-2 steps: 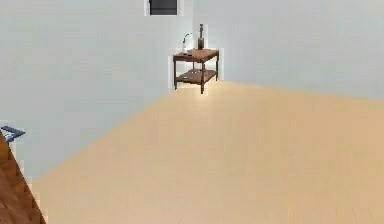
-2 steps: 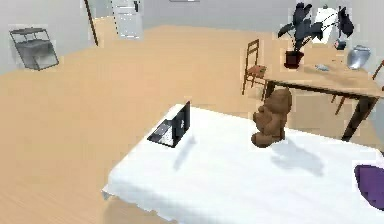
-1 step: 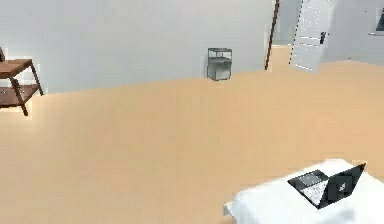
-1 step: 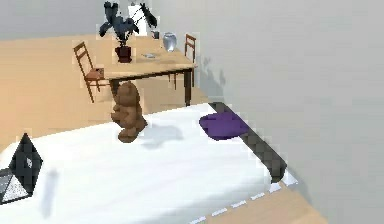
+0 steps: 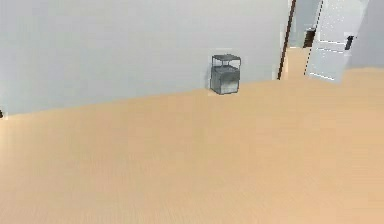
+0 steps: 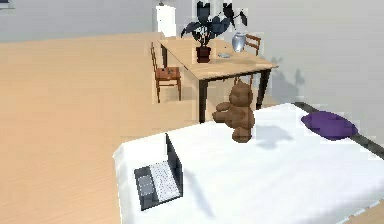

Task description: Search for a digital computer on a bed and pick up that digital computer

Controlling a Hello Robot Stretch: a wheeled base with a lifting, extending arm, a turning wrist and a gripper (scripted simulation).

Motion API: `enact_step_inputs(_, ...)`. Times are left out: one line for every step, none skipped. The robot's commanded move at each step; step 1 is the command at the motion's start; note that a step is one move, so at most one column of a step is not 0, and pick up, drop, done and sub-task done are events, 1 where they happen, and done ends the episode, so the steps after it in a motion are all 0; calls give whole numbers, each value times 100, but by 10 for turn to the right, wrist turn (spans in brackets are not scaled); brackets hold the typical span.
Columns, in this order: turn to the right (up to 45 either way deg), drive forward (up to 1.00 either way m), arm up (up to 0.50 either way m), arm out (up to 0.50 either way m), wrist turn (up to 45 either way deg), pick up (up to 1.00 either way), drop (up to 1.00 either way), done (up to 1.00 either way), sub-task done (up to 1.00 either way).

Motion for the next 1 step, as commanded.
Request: enact_step_inputs(-90,0,0,0,0,0,0,0,0)
